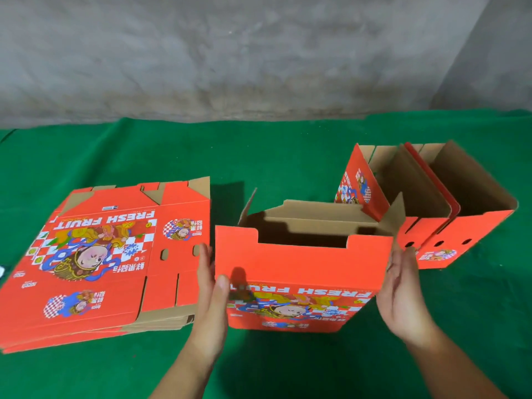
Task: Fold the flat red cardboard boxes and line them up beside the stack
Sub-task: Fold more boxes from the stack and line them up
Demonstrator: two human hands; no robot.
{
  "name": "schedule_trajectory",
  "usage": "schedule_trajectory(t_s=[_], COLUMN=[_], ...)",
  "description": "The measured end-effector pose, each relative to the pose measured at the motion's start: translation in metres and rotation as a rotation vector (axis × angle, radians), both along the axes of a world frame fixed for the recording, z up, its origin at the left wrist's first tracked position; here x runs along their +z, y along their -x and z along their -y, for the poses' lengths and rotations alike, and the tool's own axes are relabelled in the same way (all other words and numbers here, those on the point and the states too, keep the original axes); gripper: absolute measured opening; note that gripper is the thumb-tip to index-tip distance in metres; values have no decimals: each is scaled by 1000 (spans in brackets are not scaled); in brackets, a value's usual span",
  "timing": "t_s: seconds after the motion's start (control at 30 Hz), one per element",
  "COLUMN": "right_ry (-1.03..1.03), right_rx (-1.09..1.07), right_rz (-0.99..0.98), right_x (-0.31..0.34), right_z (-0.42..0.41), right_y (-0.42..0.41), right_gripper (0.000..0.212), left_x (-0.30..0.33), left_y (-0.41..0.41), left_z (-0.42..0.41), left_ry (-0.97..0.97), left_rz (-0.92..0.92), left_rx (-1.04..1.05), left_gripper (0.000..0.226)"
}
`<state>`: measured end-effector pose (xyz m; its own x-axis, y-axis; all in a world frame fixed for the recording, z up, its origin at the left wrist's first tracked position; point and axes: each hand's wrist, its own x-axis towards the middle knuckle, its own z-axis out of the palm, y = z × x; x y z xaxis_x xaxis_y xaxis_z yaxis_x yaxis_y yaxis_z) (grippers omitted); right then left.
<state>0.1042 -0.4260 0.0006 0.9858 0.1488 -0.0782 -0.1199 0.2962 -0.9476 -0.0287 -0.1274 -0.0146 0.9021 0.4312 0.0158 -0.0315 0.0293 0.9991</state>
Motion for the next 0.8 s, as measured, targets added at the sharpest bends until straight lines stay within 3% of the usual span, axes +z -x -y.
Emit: schedule_trajectory(t_s=[0.07, 0.13, 0.27, 0.43, 0.53, 0.63, 0.73, 0.8], right_ry=[36, 96, 99, 188, 217, 240, 314, 359], right_rx=[4, 28, 36, 51, -16, -105, -48, -38], right_rz=[40, 70, 37, -29, -126, -162, -85, -71], right_x=[19, 27, 33, 41, 43, 34, 31, 25], right_z=[-5, -11, -17, -17, -12, -7, -12, -15], right_y=[1, 0, -3, -1, -3, -8, -6, -5], right_gripper=[85, 83, 44, 27, 10, 13, 19, 31], left_x=[21, 37, 52, 64, 74, 75, 82, 90], left_y=[-12, -23, -33, -42, -51, -54, -54, -53], left_z=[-6, -11, -20, -26, -26, -28, -25, -22], left_ry=[29, -2, 35, 233, 238, 244, 290, 148], left_rz=[54, 75, -45, -213, -280, -338, -348, -289], left_rx=[86, 126, 14, -71, -6, 87, 61, 49], left_gripper=[87, 81, 92, 103, 107, 107, 105, 108])
